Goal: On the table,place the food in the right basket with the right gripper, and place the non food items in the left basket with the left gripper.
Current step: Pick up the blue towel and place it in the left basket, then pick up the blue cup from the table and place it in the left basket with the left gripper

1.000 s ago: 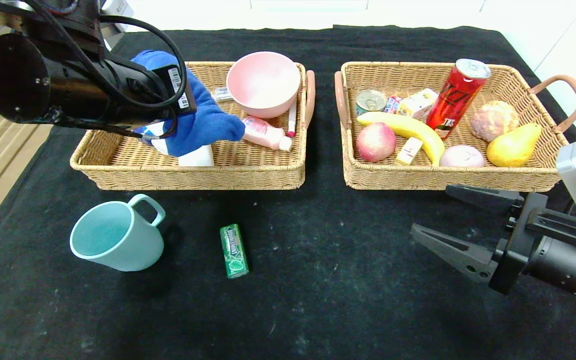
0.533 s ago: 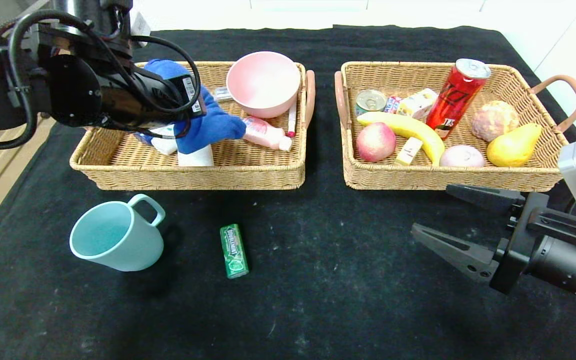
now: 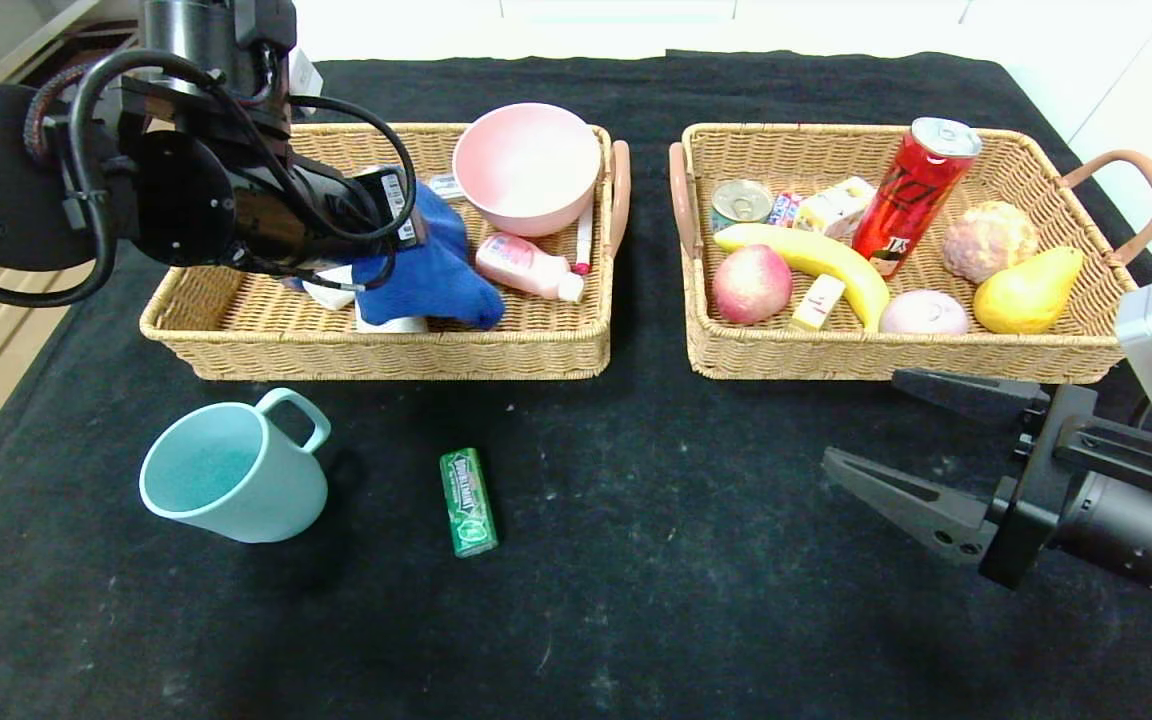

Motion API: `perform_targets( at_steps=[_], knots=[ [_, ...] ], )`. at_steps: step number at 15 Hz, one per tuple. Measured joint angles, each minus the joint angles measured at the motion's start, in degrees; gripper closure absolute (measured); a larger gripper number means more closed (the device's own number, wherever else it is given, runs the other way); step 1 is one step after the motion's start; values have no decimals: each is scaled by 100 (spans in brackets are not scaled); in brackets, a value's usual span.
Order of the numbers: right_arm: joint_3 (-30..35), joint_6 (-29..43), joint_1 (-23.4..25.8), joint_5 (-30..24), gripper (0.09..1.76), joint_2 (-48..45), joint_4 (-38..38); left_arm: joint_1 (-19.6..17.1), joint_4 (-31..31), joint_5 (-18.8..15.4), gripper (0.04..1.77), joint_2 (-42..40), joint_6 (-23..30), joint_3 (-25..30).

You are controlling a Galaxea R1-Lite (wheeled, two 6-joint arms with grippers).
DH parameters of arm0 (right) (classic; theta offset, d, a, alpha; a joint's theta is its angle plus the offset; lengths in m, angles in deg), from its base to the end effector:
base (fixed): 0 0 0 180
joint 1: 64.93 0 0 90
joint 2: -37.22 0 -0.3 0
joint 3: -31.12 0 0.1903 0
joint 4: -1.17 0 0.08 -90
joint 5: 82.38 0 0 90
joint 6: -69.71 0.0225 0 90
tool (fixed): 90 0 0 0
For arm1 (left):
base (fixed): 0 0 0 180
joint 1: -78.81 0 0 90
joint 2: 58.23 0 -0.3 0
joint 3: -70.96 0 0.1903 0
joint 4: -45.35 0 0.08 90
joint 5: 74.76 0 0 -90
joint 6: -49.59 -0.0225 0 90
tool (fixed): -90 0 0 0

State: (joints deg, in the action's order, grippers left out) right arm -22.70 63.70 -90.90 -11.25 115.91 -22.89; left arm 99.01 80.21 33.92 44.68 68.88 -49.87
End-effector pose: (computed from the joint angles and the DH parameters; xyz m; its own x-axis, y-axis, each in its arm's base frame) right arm 0.1902 0.1007 0.2127 0.7090 0.7051 -0.0134 -0.7026 0.7045 -0.1001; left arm 0.3263 -0.1124 0.3214 0.9611 -0.0123 -0.2760 -0.0530 0.9722 -0.2279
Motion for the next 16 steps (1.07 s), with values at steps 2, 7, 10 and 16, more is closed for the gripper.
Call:
perform_targets(
  at_steps=[2,7,10,16],
  knots=[
    [-2,0,6,0,14,11,0,2,22,2,69,-24,-2,26],
    [2,0,4,0,14,24,-2,44,357,7,41,-208,-20,100],
    [5,1,-2,2,14,22,2,127,827,13,31,-512,-30,254],
    [11,0,-2,0,14,-5,0,488,2235,46,20,-1413,-101,841]
  ],
)
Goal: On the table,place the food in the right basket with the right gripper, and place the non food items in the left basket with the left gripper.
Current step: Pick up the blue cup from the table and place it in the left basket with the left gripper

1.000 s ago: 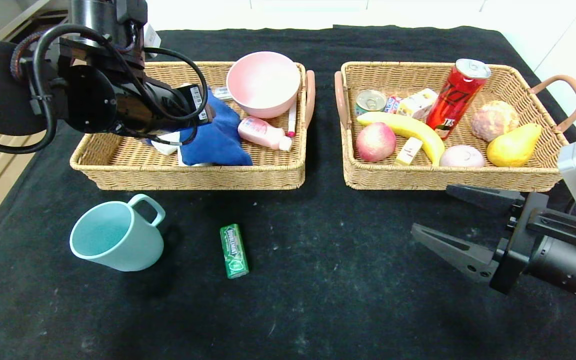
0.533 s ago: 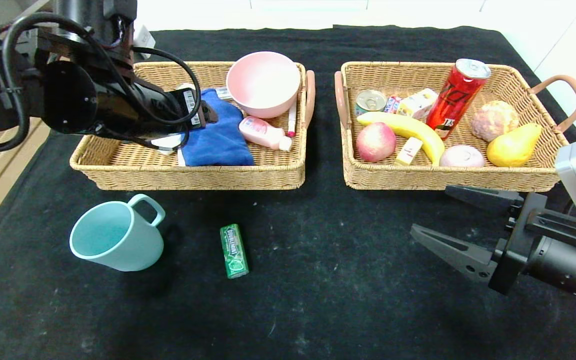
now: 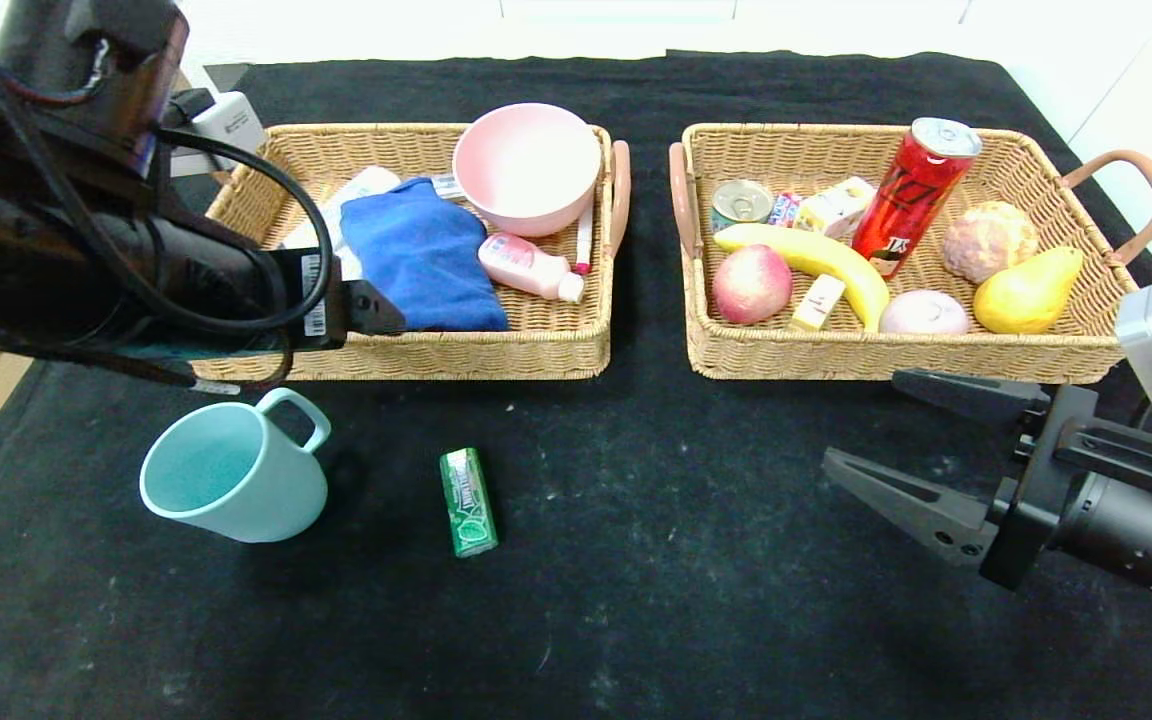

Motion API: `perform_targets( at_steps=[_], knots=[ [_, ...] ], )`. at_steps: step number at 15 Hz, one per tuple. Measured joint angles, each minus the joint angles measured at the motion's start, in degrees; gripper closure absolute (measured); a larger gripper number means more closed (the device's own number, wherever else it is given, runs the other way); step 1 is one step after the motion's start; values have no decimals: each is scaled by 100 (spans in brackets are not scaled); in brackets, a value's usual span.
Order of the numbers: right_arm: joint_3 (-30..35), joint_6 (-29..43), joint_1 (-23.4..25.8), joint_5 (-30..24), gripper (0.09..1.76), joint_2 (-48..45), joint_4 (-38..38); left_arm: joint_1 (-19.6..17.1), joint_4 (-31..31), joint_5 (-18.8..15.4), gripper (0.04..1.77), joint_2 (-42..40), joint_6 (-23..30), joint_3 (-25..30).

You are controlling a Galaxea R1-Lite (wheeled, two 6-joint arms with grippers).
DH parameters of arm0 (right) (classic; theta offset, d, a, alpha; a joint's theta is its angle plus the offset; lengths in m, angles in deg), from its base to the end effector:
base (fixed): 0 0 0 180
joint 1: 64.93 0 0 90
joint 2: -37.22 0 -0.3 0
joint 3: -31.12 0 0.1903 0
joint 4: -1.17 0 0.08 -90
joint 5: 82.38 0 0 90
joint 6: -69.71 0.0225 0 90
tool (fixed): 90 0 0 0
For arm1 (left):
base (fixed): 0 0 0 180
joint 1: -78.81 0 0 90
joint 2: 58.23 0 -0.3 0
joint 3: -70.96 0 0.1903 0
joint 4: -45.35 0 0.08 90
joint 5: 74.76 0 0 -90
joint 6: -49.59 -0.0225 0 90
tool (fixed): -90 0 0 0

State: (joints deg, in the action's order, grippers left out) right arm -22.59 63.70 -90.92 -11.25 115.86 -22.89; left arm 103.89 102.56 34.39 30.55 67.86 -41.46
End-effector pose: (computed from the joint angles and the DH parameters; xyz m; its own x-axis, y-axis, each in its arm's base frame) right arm 0.1898 0.1007 0.2124 0.7087 0.7053 -0.0144 -0.7029 0.7043 -0.0998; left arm 0.2316 -0.1003 0.3203 0.8519 -0.0365 -0.5224 -0.0118 0.9960 -0.0890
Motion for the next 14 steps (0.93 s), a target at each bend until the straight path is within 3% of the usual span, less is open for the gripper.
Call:
perform_targets(
  at_steps=[5,14],
  knots=[
    [11,0,-2,2,14,5,2,227,1070,-100,15,-601,11,151],
    [28,0,-9,2,14,77,0,57,955,-143,11,-803,35,962]
  ],
)
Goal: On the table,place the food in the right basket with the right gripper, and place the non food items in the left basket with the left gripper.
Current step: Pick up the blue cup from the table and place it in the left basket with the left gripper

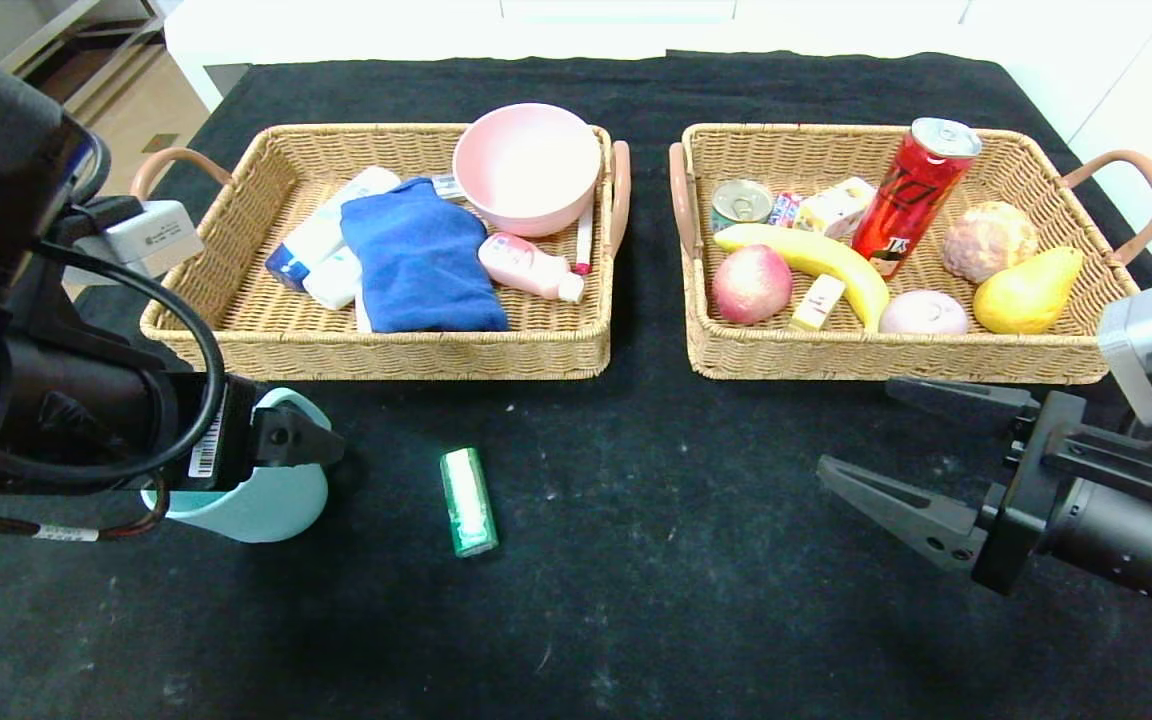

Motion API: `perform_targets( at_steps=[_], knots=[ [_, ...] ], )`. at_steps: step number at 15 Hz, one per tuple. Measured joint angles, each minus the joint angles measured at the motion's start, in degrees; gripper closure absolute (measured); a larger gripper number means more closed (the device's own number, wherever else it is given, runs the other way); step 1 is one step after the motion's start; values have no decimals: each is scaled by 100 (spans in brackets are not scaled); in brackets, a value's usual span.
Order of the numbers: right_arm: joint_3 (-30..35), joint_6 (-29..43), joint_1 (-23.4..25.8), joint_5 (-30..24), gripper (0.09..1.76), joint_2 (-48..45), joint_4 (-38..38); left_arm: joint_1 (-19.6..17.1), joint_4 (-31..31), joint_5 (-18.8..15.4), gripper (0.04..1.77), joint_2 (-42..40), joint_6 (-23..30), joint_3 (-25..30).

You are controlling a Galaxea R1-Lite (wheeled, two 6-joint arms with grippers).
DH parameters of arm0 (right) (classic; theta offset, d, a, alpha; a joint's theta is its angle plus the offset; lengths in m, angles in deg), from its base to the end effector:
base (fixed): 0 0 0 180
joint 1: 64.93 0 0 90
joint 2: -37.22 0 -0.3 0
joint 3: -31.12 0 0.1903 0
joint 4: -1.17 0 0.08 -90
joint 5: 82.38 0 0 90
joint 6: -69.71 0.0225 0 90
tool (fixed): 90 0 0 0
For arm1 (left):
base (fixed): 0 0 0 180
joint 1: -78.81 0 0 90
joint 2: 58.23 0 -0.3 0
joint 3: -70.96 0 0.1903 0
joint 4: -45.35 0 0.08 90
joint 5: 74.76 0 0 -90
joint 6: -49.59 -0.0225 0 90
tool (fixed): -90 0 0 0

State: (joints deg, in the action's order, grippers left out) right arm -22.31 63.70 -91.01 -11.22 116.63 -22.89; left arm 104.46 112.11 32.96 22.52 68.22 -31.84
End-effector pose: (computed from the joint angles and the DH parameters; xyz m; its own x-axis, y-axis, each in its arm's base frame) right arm 0.1919 0.1020 0.2081 0.7076 0.7059 -0.0317 -0.7052 0.7027 -0.0939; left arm 0.1835 -0.0805 0.2962 0.7420 -0.0187 -0.6701 0.0034 0.9997 -0.0241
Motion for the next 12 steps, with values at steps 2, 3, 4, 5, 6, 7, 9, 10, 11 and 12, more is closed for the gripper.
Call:
perform_targets(
  at_steps=[2,3,4,5,6,7,9,10,11,12],
  knots=[
    [0,0,0,-2,14,11,2,-132,-213,-128,11,23,-20,116],
    [0,0,0,-2,14,17,2,-187,-349,-148,11,34,-27,204],
    [2,0,0,-2,14,20,0,-228,-472,-155,11,43,-33,297],
    [0,0,0,-2,14,22,2,-252,-572,-158,11,56,-35,391],
    [0,1,0,2,14,22,0,-269,-664,-158,11,76,-35,483],
    [0,1,0,0,14,22,2,-274,-703,-169,11,105,-33,549],
    [0,0,0,0,14,22,0,-278,-753,-251,10,177,-22,621],
    [0,0,0,-2,14,22,-2,-278,-761,-268,10,218,-16,634],
    [0,0,0,0,14,22,0,-280,-758,-271,10,255,-9,650],
    [0,0,0,0,14,22,0,-297,-762,-271,10,290,-9,681]
  ],
)
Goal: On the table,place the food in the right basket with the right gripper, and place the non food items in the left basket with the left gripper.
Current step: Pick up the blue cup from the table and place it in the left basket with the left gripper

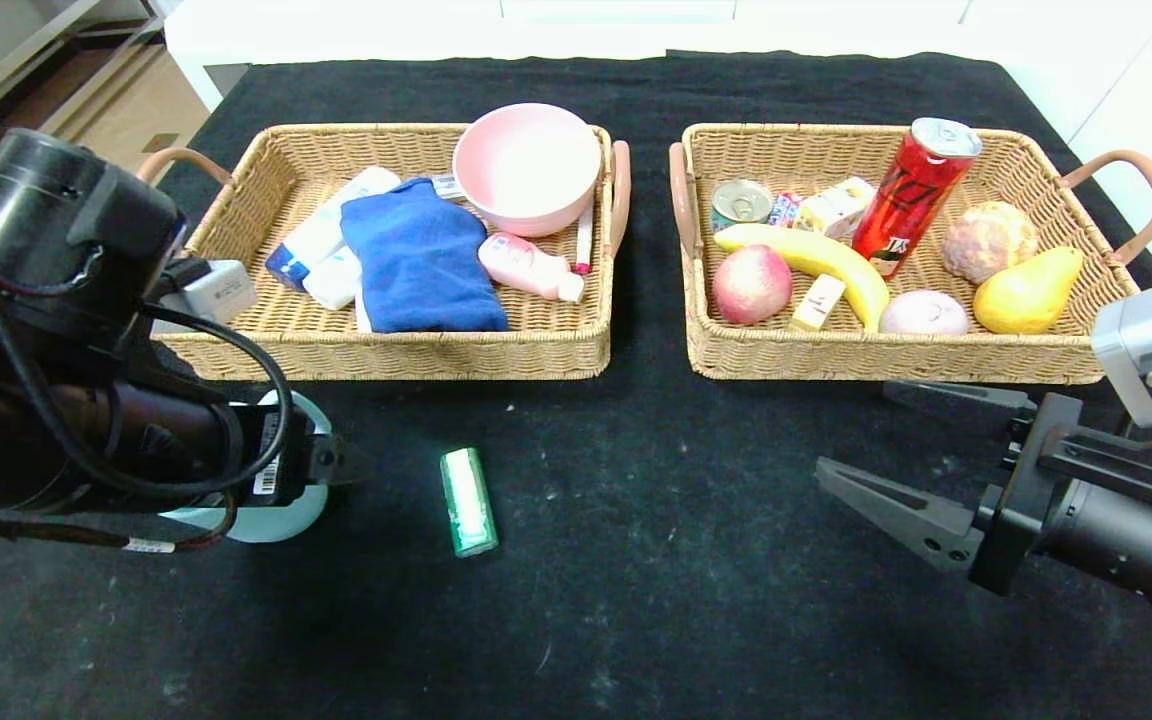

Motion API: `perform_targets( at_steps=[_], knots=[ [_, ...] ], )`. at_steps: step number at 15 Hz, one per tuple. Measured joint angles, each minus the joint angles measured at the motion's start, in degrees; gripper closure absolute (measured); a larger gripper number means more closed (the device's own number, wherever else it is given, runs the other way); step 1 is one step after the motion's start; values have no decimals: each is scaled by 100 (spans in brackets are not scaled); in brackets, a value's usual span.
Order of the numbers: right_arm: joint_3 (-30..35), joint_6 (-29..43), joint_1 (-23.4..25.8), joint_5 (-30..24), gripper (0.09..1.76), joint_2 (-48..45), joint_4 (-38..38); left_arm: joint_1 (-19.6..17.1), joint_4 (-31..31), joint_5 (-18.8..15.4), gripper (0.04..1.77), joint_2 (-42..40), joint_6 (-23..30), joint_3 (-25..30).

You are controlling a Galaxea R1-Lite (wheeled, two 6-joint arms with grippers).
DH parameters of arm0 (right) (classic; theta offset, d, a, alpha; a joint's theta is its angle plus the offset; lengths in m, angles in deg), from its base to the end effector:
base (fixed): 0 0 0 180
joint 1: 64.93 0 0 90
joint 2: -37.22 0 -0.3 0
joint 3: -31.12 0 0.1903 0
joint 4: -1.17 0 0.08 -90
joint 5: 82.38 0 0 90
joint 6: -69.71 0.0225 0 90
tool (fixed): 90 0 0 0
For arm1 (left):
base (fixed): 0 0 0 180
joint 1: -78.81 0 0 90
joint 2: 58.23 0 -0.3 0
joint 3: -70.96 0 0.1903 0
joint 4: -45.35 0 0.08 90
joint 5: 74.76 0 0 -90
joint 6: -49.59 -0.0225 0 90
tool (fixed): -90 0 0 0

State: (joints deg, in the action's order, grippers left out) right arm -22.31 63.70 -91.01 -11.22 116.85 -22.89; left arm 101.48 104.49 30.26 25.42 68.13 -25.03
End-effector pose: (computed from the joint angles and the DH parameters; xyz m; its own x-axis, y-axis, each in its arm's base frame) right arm 0.1926 0.1024 0.2073 0.7075 0.7058 -0.0353 -0.7055 0.7026 -0.0926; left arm 0.2074 -0.0803 0.2647 0.7100 -0.0157 -0.7041 -0.0161 0.9991 -0.0386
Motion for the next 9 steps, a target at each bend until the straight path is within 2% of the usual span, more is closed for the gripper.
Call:
perform_targets(
  at_steps=[6,9],
  knots=[
    [18,-7,0,0,14,5,0,-132,-551,-15,9,85,-18,377],
    [18,-10,0,0,14,11,0,-132,-608,-11,9,110,-29,455]
  ],
)
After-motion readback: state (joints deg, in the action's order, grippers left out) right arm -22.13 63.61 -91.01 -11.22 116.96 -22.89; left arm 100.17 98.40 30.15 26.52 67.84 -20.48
